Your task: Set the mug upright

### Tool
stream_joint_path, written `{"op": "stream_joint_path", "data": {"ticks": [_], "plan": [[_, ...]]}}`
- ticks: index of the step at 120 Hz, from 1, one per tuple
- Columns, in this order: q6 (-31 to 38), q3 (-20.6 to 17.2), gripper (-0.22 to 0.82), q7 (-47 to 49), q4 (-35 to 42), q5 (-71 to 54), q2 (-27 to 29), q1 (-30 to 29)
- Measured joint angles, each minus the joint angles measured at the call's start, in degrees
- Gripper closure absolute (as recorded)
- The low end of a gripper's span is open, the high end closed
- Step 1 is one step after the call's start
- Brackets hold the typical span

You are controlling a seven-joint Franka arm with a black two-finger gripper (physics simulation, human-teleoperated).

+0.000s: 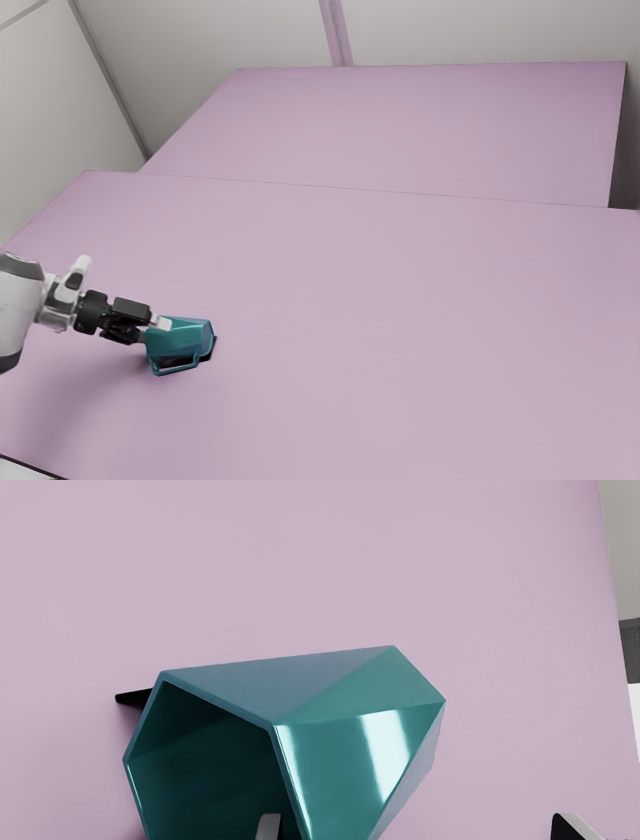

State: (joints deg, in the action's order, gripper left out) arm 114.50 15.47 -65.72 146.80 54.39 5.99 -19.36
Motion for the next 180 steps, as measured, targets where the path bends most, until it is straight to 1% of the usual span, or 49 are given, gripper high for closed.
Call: {"op": "stream_joint_path", "data": {"ticks": [13,21,34,51,68,89,104,124,153,167,180], "plan": [[-0.22,0.0,0.02,-0.34,0.07,0.26,-0.01,0.32],[-0.3,0.0,0.05,-0.5,0.18,0.35,-0.01,0.36],[-0.32,0.0,0.16,-0.7,0.49,0.47,-0.02,0.35],[-0.28,0.0,0.26,-0.91,1.03,0.9,-0.08,0.35],[-0.24,0.0,0.39,-1.07,1.21,1.25,-0.02,0.35],[-0.29,-0.04,0.61,-1.23,1.23,1.38,0.22,0.4],[-0.29,-0.09,0.69,-1.24,1.21,1.37,0.25,0.71],[-0.04,-0.09,0.74,-1.17,1.15,1.3,1.44,2.47],[0.54,-0.06,0.77,-0.28,1.01,0.42,5.54,5.87],[0.78,-0.18,0.77,1.46,-0.15,-3.92,6.81,6.56],[0.91,-1.03,0.77,3.58,-2.52,-9.98,6.8,6.98]]}}
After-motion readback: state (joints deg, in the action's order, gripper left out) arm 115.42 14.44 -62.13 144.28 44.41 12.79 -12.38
